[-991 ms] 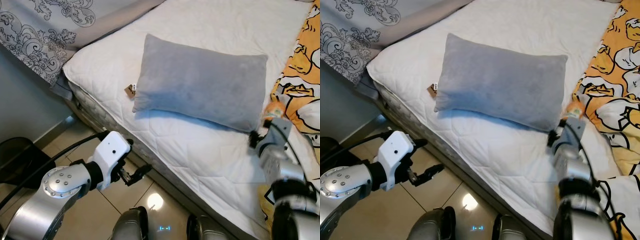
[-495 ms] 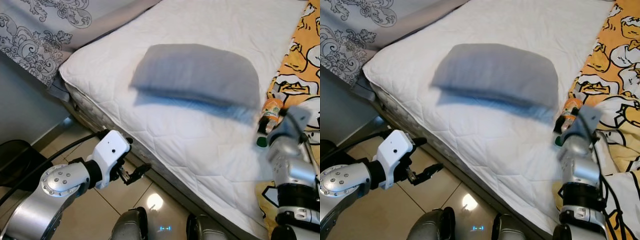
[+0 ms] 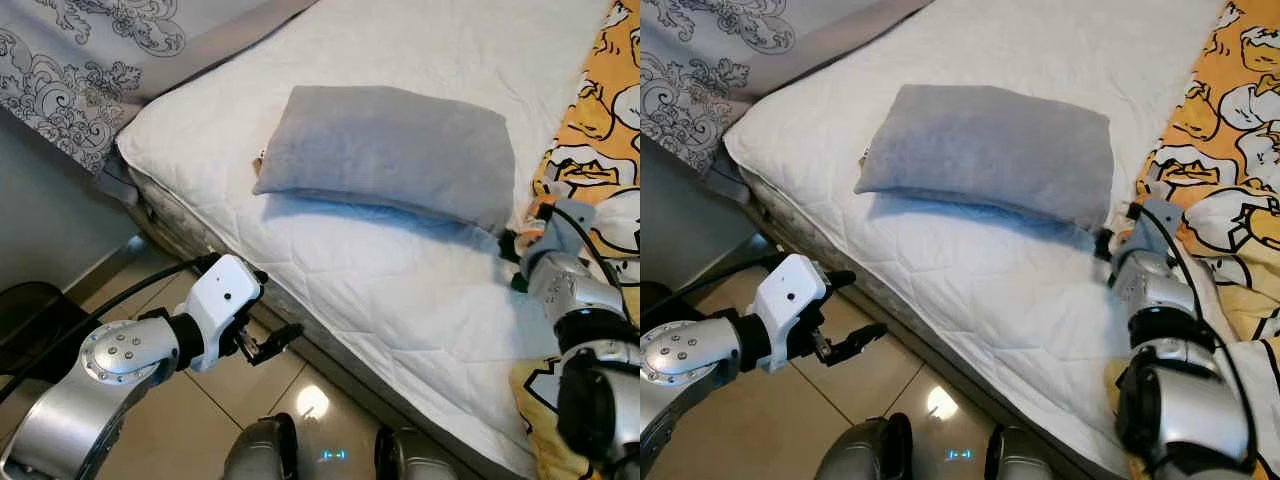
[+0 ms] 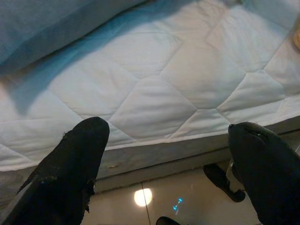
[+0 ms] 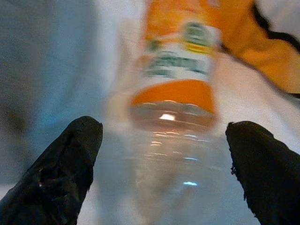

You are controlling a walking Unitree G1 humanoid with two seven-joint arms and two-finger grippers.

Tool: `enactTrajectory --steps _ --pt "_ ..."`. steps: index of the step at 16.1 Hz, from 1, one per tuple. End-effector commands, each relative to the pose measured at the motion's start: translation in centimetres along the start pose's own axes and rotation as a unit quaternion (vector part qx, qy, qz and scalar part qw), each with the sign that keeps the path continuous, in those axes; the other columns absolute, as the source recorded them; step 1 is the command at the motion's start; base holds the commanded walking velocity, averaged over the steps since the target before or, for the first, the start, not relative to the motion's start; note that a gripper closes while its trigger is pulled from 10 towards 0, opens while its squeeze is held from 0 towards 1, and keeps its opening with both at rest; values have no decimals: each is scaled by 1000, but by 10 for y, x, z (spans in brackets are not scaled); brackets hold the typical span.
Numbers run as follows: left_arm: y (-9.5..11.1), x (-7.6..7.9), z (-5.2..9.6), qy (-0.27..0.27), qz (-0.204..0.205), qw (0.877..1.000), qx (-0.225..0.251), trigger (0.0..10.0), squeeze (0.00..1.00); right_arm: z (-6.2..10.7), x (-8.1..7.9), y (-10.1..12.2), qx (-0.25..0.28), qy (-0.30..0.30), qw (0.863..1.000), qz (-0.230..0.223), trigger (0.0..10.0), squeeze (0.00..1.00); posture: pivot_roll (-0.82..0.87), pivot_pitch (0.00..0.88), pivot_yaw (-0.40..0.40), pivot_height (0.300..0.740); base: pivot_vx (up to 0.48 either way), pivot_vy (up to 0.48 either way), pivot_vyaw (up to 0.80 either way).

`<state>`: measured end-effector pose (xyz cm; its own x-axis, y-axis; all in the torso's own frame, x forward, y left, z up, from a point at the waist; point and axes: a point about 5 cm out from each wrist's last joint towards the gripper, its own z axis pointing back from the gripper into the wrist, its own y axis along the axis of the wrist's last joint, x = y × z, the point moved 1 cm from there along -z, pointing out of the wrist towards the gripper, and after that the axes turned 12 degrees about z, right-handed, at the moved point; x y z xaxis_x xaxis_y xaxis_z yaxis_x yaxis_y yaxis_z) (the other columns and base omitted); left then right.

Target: Clean up the room

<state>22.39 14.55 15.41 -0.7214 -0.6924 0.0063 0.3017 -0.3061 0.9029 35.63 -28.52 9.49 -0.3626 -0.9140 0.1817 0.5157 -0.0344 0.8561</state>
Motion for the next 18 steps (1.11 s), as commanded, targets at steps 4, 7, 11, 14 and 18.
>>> enactTrajectory --steps 4,7,11,14,18 --pt "0 3 4 -12 1 1000 -9 10000 0 -4 3 -19 -28 13 999 -12 10000 0 104 227 69 740 0 0 0" --pt "3 4 5 -14 6 1000 -4 10000 0 -4 8 -28 -32 1 999 -2 2941 0 112 230 70 740 0 0 0" --pt "4 4 4 -14 9 1000 -2 10000 0 -5 7 -21 -17 2 999 -27 0 0 105 219 74 740 0 0 0" --pt "3 2 0 -12 8 1000 -1 10000 0 -5 8 -21 1 3 1000 -8 0 0 93 183 73 740 0 0 0" --pt "1 2 -8 -2 18 1000 13 10000 0 -4 8 -30 -3 14 998 -55 0 0 55 102 72 740 0 0 0"
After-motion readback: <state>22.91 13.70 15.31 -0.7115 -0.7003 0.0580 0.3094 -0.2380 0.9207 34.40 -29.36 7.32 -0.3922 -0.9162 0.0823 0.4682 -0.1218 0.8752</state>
